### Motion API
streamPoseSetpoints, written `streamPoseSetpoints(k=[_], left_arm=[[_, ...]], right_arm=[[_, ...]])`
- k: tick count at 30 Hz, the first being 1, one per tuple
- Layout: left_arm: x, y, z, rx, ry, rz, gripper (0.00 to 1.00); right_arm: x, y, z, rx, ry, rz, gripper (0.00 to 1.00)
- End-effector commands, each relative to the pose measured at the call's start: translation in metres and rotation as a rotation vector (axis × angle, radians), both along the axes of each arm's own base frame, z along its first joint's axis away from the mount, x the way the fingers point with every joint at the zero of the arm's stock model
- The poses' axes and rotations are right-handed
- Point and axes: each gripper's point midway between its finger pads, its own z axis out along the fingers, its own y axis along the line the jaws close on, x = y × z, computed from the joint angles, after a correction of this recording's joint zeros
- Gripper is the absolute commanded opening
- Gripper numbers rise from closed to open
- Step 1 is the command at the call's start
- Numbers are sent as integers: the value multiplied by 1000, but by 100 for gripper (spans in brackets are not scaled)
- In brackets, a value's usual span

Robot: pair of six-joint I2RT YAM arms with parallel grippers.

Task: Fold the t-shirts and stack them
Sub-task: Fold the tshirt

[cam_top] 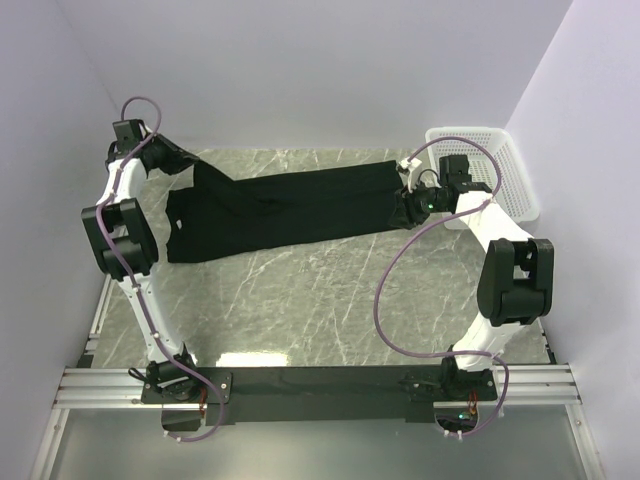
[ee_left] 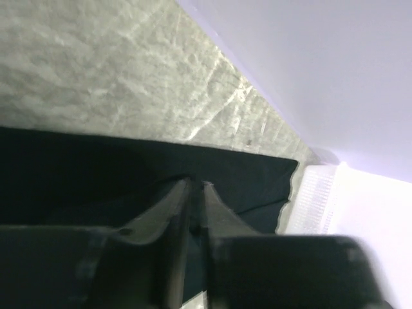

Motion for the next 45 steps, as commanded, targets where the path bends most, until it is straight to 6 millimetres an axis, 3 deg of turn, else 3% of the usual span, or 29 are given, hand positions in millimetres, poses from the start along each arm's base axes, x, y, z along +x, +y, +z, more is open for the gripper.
streamPoseSetpoints(k=[1,5,9,11,13,16,19,22,25,27,28,35,43,45], left_arm=[[13,13,19,71,-57,6,23],[7,32,10,166,-4,90,45],[-2,50,48,301,-62,150,61],[-3,40,73,304,-150,107,63],[-6,13,74,258,-174,23,63],[-6,-19,63,220,-148,-64,61],[-7,-77,41,191,-105,-185,59],[-6,-109,20,195,-68,-241,57],[-5,-129,-2,205,-23,-268,52],[-4,-128,-15,228,5,-252,50],[-9,-143,-20,245,21,-278,50],[-22,-140,-64,412,165,-231,49],[-47,-127,-86,589,269,-207,49],[-56,-127,-92,600,292,-229,44]], right_arm=[[6,0,10,14,-29,5,50],[5,-1,9,8,-28,7,50],[4,-1,9,5,-27,11,50],[5,-1,9,8,-24,13,50],[5,0,10,12,-23,15,50],[7,0,10,13,-21,16,50],[7,0,8,11,-16,14,50],[5,0,6,12,-8,13,50],[5,-1,5,11,-5,8,50],[5,-1,4,11,-3,7,50],[5,-1,5,11,-4,5,50],[6,1,4,20,7,5,50],[7,1,2,23,14,6,49],[7,1,3,25,13,4,49]])
